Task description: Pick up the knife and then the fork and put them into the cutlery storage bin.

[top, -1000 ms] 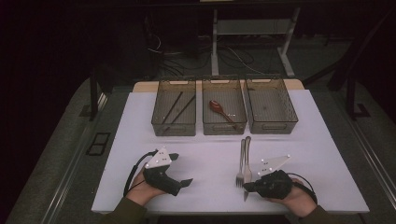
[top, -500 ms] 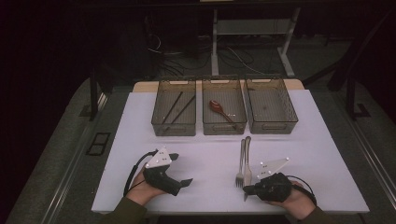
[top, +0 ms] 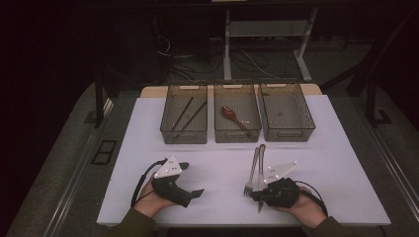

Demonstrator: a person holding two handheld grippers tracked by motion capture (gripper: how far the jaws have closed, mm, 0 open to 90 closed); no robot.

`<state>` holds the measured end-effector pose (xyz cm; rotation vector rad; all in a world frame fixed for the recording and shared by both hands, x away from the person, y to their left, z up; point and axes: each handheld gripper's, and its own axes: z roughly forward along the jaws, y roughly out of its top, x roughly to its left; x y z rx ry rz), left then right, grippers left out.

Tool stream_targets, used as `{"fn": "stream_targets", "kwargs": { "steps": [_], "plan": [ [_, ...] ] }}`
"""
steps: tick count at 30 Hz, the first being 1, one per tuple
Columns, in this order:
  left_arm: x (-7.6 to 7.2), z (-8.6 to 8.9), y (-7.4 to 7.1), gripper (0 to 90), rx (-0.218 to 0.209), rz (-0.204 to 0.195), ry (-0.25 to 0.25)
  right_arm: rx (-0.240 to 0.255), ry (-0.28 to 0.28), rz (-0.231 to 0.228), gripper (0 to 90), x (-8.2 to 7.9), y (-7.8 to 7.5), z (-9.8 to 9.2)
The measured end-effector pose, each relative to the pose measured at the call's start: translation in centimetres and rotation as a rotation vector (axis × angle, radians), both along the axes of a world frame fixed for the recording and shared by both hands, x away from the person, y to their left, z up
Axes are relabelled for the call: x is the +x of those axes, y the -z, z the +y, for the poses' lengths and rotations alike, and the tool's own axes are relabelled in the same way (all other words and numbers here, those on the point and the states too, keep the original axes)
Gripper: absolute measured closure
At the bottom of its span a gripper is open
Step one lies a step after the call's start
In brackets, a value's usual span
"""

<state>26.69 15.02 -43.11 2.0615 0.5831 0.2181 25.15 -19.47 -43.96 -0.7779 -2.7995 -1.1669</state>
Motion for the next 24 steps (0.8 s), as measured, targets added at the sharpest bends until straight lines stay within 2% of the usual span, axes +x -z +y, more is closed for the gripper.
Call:
{"fn": "stream_targets", "kwargs": {
  "steps": [4,9,19,24],
  "plan": [
    [0.0,0.0,0.0,0.0,-0.007,0.005,-0.006,0.009,-0.001,0.0,90.0,0.7,0.0,0.9],
    [-0.1,0.0,-0.1,0.0,-0.004,0.004,-0.004,-0.003,-0.009,-0.011,90.0,1.2,0.1,1.7],
    [-0.1,0.1,0.0,0.0,-0.008,0.002,-0.006,-0.067,-0.005,-0.001,90.0,0.2,0.4,0.4],
    [0.0,0.1,0.0,0.0,-0.008,-0.001,-0.007,-0.112,0.011,-0.013,90.0,-0.3,0.0,-0.2]
  ]
}}
